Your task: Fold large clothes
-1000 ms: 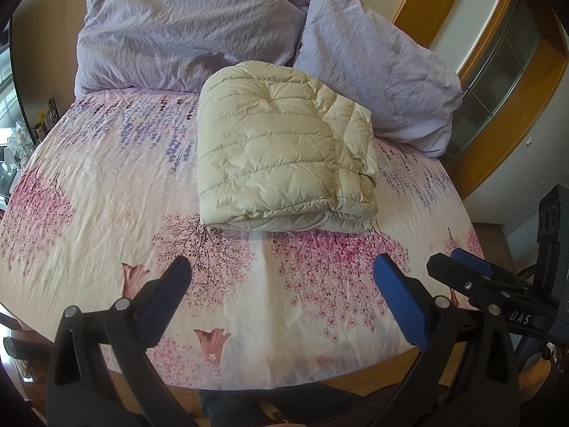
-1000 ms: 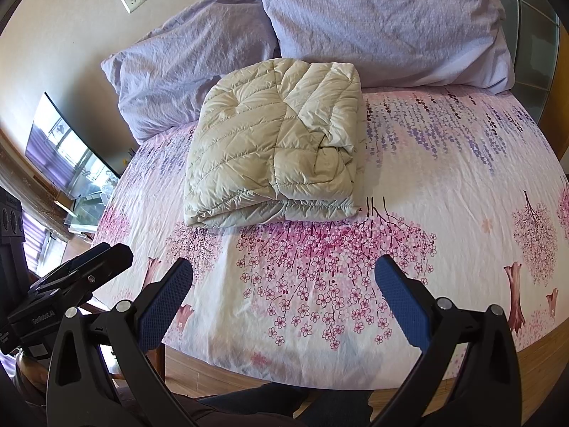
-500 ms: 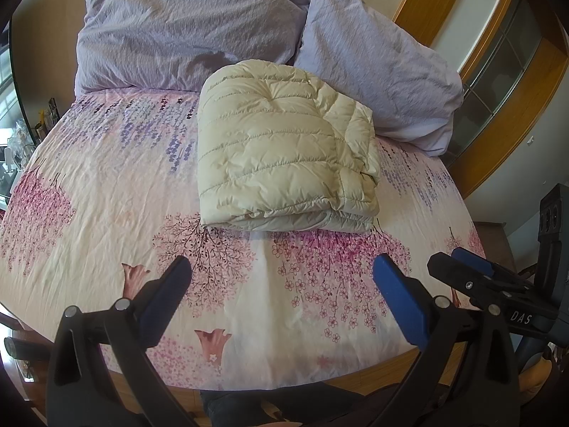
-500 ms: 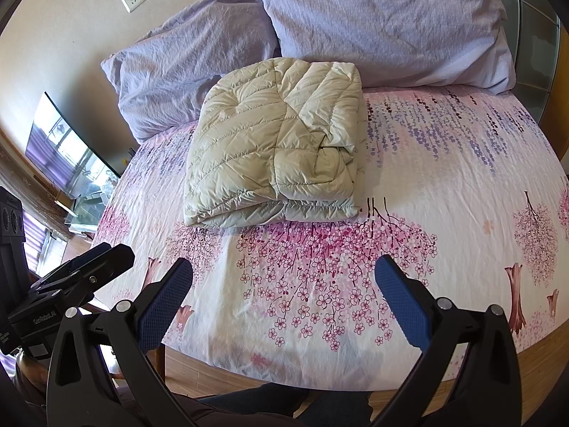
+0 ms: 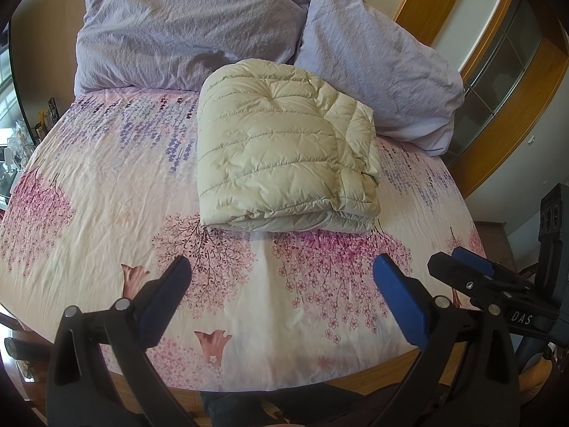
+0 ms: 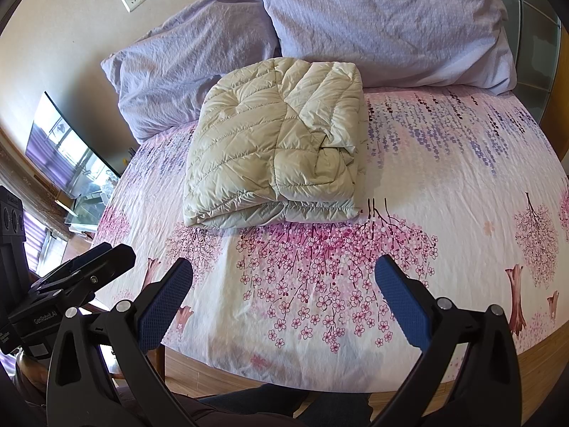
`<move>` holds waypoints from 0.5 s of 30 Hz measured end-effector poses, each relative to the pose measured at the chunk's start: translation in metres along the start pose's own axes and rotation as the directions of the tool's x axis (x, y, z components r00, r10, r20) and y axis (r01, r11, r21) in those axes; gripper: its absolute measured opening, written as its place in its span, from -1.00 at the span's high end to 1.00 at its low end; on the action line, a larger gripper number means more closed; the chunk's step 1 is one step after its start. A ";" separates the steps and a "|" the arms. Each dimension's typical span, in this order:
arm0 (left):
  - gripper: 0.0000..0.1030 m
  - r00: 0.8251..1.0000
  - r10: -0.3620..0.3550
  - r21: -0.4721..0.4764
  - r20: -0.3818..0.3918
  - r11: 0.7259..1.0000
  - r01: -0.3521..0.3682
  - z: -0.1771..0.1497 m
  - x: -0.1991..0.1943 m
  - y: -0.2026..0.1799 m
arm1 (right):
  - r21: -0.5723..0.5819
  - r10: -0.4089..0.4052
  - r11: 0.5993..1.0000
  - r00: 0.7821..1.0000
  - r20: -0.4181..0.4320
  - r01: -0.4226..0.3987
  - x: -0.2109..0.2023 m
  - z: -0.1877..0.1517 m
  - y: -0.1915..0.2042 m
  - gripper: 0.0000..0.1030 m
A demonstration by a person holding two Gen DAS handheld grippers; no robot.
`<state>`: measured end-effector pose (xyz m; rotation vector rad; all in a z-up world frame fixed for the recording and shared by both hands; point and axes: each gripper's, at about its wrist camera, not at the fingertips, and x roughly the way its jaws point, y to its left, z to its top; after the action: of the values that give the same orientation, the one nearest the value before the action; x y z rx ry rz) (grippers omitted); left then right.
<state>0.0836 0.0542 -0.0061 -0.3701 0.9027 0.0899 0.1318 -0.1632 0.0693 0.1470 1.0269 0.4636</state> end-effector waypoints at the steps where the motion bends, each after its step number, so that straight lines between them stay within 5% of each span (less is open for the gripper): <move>1: -0.97 1.000 0.000 0.000 0.000 1.000 0.000 0.000 0.000 0.000 | 0.000 0.000 1.000 1.000 0.000 0.000 0.000 0.000 0.000 -0.97; 15: -0.97 1.000 0.002 0.003 -0.006 1.000 -0.002 0.000 0.002 0.002 | -0.002 0.001 1.000 1.000 0.000 -0.001 0.001 0.001 -0.001 -0.97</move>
<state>0.0842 0.0562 -0.0087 -0.3663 0.9088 0.0896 0.1330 -0.1634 0.0687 0.1458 1.0266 0.4654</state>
